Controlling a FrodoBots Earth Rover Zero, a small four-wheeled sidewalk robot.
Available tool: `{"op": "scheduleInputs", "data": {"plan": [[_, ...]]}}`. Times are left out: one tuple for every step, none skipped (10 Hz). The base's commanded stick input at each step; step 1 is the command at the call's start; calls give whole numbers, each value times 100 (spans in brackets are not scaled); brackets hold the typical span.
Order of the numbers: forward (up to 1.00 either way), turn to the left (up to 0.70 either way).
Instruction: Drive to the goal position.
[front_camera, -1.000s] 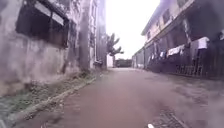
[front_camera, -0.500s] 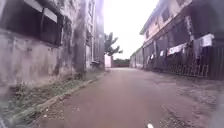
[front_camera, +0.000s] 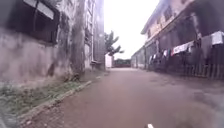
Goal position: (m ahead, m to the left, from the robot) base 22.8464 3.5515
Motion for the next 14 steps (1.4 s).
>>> {"op": "scheduleInputs", "data": {"plan": [[70, 0], [70, 0], [70, 0], [70, 0], [70, 0], [70, 0], [70, 0], [70, 0], [70, 0], [70, 0], [70, 0], [70, 0], [70, 0], [70, 0]]}}
